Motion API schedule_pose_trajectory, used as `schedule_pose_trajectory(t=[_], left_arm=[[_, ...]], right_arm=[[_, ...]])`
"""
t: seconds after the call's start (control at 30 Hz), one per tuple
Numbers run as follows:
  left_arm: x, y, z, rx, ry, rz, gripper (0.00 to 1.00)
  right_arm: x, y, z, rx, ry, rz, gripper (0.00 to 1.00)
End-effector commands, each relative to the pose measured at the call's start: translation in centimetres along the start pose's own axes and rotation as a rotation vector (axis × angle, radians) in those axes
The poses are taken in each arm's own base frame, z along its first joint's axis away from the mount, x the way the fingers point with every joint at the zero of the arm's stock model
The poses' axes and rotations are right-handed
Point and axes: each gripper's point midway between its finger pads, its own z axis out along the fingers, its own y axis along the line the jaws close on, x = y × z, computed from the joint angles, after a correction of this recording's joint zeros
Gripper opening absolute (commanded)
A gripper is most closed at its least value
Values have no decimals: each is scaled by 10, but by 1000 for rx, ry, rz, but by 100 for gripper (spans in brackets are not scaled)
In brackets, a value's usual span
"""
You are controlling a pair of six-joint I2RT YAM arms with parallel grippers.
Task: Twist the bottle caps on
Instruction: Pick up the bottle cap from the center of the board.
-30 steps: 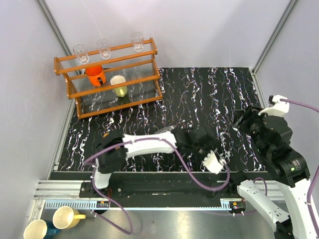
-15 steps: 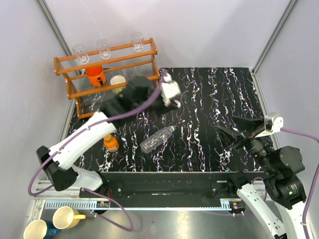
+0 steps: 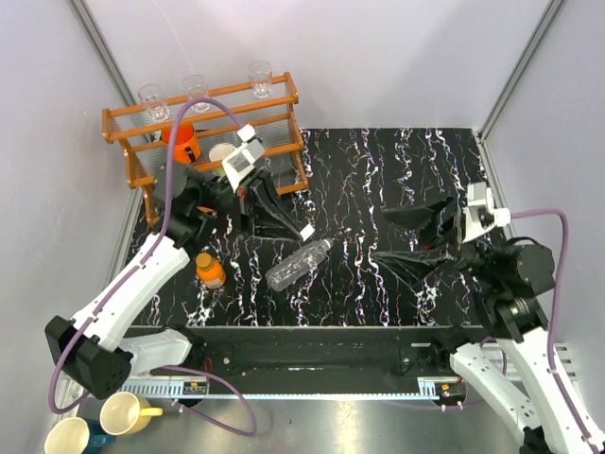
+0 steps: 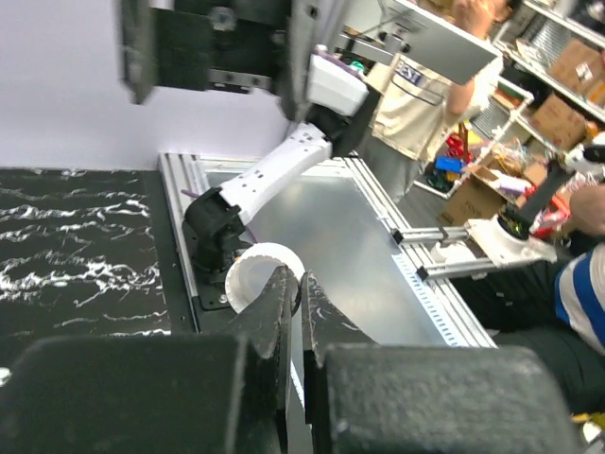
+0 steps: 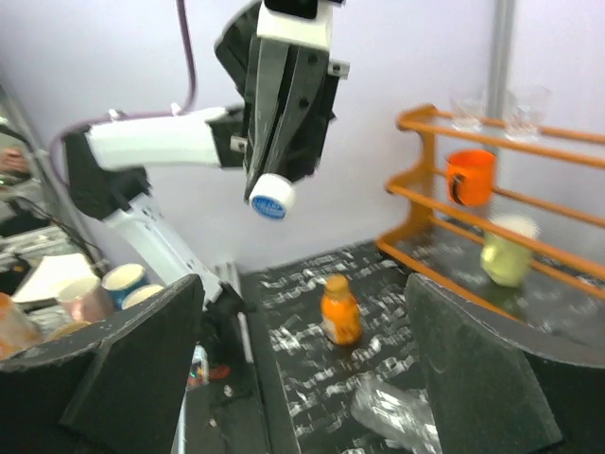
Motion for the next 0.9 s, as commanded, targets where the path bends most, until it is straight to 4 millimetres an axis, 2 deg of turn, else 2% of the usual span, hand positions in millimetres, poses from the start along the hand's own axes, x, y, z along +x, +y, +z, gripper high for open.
schedule_pose_trajectory(t=[0.0, 0.03, 0.07, 0.1, 0.13, 0.17, 0.2, 0.23, 0.27, 0.33, 0.4, 0.43, 0.47, 0.5, 0.53, 0.6, 0.67, 0.87], left_arm=[[-2, -74, -10, 143, 52, 339, 0], [-4, -75, -10, 143, 38, 427, 0], [-8, -82, -11, 133, 14, 491, 0], [-9, -81, -12, 122, 4, 509, 0], [-12, -78, -12, 109, -9, 579, 0], [-18, -70, -16, 38, -43, 541, 0], [-21, -62, -18, -25, -67, 555, 0], [-30, -42, -23, -121, -67, 836, 0], [-26, -17, -29, -273, -54, 807, 1], [-27, 2, -30, -366, -33, 963, 2], [-36, 24, -34, -451, -31, 922, 1], [-39, 24, -33, -453, -21, 977, 1], [-33, 34, -35, -484, -5, 982, 0], [-31, 35, -34, -474, 14, 1084, 1], [-26, 30, -29, -444, 23, 1132, 1], [-11, 35, -22, -407, 75, 1151, 1], [-1, 35, -14, -352, 124, 1157, 1], [10, 24, -1, -281, 141, 1231, 1]], right_arm=[[-51, 35, 17, -269, -200, 42, 95], [-46, 20, 29, -269, -200, 104, 95], [-50, 20, 34, -298, -209, 208, 95], [-61, 28, 33, -367, -259, 179, 95], [-57, 16, 45, -381, -242, 238, 95], [-59, 18, 46, -415, -234, 310, 99], [-62, 21, 46, -450, -255, 291, 100], [-58, 12, 51, -439, -250, 319, 100], [-57, 9, 55, -423, -265, 302, 100], [-53, 0, 65, -366, -237, 308, 100], [-53, -1, 75, -341, -228, 284, 100], [-52, 1, 79, -350, -223, 267, 100], [-48, 6, 85, -364, -199, 291, 98], [-52, 11, 88, -380, -196, 290, 97], [-45, 8, 95, -387, -169, 309, 95], [-47, 14, 99, -426, -174, 325, 91], [-43, 11, 104, -439, -170, 363, 90], [-24, 2, 105, -392, -137, 380, 91]])
